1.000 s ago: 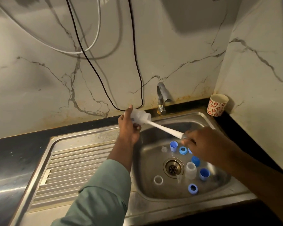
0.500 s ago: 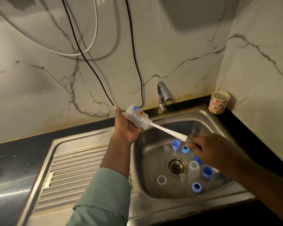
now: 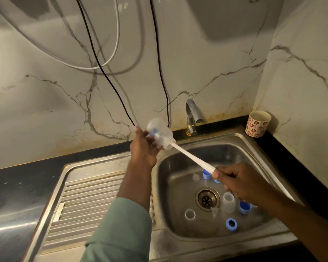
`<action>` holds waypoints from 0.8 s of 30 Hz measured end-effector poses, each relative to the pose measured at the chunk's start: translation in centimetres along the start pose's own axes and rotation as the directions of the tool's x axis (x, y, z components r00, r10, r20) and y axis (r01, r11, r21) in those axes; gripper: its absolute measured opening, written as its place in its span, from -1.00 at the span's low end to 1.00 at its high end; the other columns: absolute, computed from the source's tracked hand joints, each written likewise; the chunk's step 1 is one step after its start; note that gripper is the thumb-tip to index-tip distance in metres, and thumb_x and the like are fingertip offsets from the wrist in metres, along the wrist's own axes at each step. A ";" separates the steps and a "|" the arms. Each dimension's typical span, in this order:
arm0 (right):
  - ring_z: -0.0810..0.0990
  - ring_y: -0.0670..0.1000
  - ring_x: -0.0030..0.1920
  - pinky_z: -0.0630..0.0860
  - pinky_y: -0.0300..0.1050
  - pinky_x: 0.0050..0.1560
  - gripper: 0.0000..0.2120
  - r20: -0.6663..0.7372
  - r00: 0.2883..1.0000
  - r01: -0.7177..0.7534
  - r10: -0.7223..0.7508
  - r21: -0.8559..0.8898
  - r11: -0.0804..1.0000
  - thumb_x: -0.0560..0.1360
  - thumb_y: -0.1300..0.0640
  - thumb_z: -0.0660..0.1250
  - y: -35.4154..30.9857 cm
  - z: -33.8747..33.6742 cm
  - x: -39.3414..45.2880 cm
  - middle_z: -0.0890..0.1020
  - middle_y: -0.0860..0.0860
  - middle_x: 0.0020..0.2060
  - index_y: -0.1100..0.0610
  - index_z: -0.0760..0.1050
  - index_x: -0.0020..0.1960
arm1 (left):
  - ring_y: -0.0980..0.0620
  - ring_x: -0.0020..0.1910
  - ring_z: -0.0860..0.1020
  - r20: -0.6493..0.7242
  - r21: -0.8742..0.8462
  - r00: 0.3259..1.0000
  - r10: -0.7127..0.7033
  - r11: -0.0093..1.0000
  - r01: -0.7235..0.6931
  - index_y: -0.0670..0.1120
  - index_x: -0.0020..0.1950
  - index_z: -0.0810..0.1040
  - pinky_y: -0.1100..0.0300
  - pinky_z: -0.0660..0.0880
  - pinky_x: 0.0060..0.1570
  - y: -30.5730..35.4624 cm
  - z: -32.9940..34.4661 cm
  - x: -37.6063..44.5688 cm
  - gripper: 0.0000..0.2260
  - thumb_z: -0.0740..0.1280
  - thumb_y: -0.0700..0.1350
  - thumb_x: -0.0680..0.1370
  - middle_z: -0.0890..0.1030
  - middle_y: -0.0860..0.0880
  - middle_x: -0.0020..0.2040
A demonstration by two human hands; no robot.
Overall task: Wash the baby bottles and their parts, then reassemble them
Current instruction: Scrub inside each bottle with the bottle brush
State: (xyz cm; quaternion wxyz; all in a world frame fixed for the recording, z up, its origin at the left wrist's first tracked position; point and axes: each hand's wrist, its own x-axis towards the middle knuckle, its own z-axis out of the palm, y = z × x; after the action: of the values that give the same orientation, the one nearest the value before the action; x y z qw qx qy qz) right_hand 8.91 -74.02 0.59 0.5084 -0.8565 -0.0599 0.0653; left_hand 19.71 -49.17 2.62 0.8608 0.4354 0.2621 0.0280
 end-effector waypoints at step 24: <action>0.35 -0.07 -0.60 0.29 -0.27 -0.60 -0.74 0.383 0.908 -0.310 0.171 0.340 0.888 0.51 -0.11 0.31 -1.0 -1.0 0.0 0.53 0.07 -0.47 0.04 0.66 -0.10 | 0.00 -0.23 0.63 0.553 -0.291 0.833 0.011 0.939 0.181 -0.05 0.15 0.51 0.00 0.57 0.10 -0.5 0.3 0.5 -0.57 0.28 0.25 0.48 0.64 -0.03 -0.23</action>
State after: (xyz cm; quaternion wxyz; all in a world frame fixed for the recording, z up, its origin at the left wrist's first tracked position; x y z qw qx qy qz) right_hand 9.04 -74.37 1.97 0.6393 -0.7128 -0.0247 0.2873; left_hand 20.19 -49.58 2.15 0.9605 0.2618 0.0167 -0.0926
